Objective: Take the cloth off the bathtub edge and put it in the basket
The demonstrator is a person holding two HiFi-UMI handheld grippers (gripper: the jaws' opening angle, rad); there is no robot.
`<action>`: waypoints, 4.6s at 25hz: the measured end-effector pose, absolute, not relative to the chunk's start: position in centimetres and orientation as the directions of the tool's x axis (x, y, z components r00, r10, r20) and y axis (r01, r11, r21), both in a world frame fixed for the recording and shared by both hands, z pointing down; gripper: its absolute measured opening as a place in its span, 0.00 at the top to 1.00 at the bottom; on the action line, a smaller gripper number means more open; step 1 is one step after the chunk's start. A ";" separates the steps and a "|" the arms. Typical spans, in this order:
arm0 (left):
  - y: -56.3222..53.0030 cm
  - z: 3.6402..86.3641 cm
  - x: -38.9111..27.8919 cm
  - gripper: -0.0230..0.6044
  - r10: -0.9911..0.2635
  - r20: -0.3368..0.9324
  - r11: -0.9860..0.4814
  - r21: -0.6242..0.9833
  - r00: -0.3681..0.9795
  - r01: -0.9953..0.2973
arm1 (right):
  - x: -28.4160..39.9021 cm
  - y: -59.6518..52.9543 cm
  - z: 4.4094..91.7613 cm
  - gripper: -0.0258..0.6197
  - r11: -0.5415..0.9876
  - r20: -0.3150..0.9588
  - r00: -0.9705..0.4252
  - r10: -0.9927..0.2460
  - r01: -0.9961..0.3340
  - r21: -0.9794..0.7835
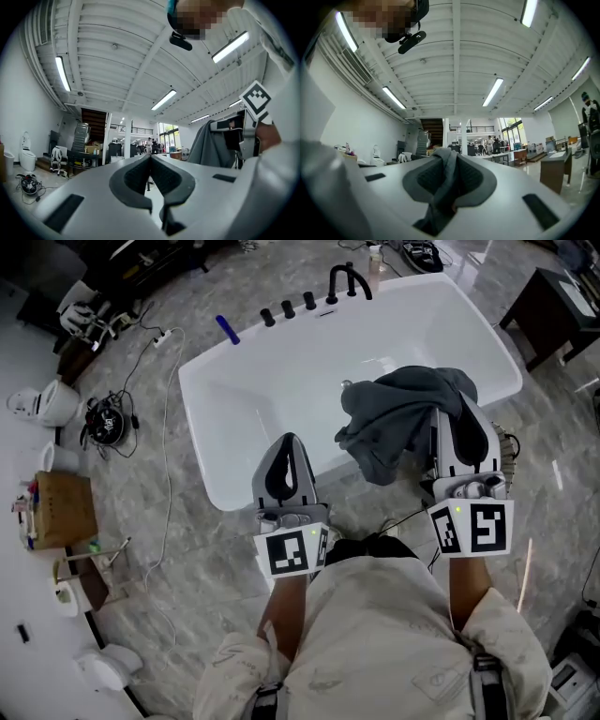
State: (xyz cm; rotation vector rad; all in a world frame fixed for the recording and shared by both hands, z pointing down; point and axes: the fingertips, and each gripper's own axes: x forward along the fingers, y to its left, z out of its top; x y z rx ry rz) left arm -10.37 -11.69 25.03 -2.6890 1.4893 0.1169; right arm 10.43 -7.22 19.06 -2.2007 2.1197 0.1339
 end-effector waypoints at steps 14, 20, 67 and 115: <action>-6.9 25.0 7.8 0.96 -0.674 -0.091 -0.734 -0.029 0.733 -0.679 | 28.8 3.3 20.9 0.88 -0.357 -0.098 0.361 -0.928 -0.933 -0.051; -4.3 25.8 15.7 0.96 -0.600 -0.082 -0.797 -0.029 0.796 -0.604 | 35.6 8.4 21.8 0.88 -0.451 -0.095 0.455 -0.885 -0.890 -0.066; -6.6 36.7 50.6 0.96 -0.144 0.097 -0.987 0.054 0.985 -0.150 | 61.2 8.8 38.1 0.88 -0.746 0.243 0.726 -0.643 -0.666 0.015; -10.3 49.4 55.3 0.96 -0.031 0.303 -0.989 0.125 0.953 -0.072 | 58.6 9.5 84.5 0.54 -0.830 0.941 0.217 -0.260 -0.549 -0.102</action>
